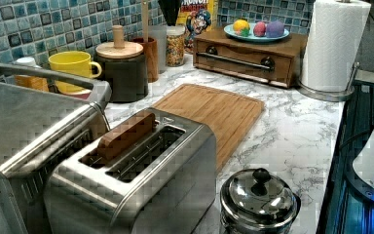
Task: Turn on the toaster.
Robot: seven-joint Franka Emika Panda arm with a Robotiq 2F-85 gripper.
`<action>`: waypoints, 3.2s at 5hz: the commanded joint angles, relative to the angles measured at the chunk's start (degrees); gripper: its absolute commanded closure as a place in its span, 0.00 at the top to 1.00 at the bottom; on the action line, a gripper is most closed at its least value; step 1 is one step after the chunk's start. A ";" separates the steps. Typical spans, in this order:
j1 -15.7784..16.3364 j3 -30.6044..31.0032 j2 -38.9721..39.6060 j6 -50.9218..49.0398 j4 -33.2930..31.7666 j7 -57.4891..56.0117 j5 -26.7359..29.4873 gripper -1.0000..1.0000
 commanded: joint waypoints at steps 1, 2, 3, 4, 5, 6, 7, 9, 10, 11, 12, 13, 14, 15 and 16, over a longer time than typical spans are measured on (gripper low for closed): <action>0.04 0.13 0.00 0.24 -0.03 -1.00 0.00 0.00; 1.03 0.96 -3.62 4.18 -6.11 -5.87 1.90 0.00; 1.45 3.92 -7.17 9.29 -11.26 -12.09 3.44 0.00; 2.36 5.45 -7.70 9.49 -12.48 -16.27 5.71 0.00; 4.41 7.67 -16.40 9.50 -17.94 -17.46 8.49 0.00; 5.18 9.01 -19.02 11.01 -20.95 -19.53 10.92 0.00; 5.66 10.55 -19.21 10.37 -21.90 -21.85 12.68 0.00; 7.43 13.30 -16.00 12.21 -25.07 -23.45 14.35 0.00; 7.87 13.06 -13.99 13.82 -25.48 -23.94 13.68 0.00; 7.95 12.91 -12.25 15.66 -25.58 -24.74 13.50 0.00; 7.88 12.95 -9.98 16.98 -25.26 -24.70 12.80 0.00; 7.85 12.32 -8.46 17.41 -24.74 -24.29 12.34 0.00; 8.02 11.53 -8.64 17.84 -25.72 -29.70 16.96 0.00; 11.92 7.84 -9.02 20.75 -26.65 -30.75 18.66 0.00; 11.06 8.47 -7.02 18.82 -25.26 -30.64 17.79 0.00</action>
